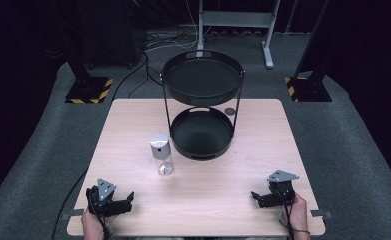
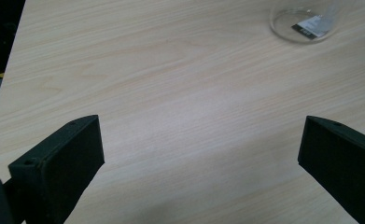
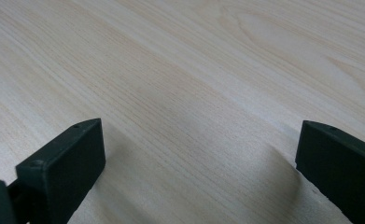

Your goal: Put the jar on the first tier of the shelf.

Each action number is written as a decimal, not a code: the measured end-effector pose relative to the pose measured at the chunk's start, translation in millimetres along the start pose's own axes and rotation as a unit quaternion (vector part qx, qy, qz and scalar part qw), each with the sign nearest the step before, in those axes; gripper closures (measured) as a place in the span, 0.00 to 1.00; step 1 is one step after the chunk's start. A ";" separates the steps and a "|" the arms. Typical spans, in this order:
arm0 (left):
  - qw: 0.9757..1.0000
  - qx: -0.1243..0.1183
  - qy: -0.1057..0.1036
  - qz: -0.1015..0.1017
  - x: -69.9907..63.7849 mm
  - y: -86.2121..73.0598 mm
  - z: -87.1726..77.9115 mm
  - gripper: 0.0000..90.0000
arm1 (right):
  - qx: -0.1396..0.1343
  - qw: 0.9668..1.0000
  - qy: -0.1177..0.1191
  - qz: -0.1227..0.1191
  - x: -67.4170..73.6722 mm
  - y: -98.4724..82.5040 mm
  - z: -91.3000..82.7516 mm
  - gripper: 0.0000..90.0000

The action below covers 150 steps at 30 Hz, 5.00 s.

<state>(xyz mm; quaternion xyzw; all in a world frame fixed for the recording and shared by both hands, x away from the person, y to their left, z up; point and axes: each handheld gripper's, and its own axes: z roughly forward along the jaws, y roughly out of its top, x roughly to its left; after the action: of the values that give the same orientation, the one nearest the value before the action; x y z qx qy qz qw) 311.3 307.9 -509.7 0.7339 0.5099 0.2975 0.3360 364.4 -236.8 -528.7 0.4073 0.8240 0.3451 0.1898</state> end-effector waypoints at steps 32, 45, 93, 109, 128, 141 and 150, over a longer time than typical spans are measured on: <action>0.999 -0.038 -0.037 0.003 -31.5 28.3 11.3 0.00 | -0.018 1.000 0.000 0.005 -1.8 -1.2 -3.0 0.02; 0.997 -0.055 -0.045 0.013 -45.4 41.6 15.7 0.00 | -0.020 1.000 -0.006 0.013 -3.3 -1.2 -3.1 0.02; 0.991 -0.130 -0.032 -0.011 -78.8 80.5 53.9 0.00 | -0.007 1.000 -0.002 0.013 -4.1 -0.1 -0.6 0.01; 0.988 -0.149 -0.028 -0.041 -82.2 97.2 64.6 0.00 | -0.008 1.000 -0.002 0.014 -4.1 -0.1 -0.8 0.01; 0.985 -0.162 -0.016 -0.052 -87.6 100.0 71.2 0.12 | -0.010 1.000 -0.001 0.013 -4.2 -0.3 -1.2 0.01; 0.985 -0.161 -0.010 -0.061 -90.9 93.2 78.7 0.34 | -0.013 1.000 -0.001 0.014 -4.3 -0.6 -1.6 0.01; 0.985 -0.166 -0.015 -0.053 -90.4 91.8 78.1 0.35 | -0.014 1.000 -0.001 0.014 -4.4 -0.7 -2.0 0.01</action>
<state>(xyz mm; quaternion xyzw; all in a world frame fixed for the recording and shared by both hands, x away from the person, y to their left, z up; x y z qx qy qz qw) 395.1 184.1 -491.7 0.6442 0.4865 0.3485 0.4762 365.4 -241.4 -527.7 0.4166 0.8129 0.3590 0.1918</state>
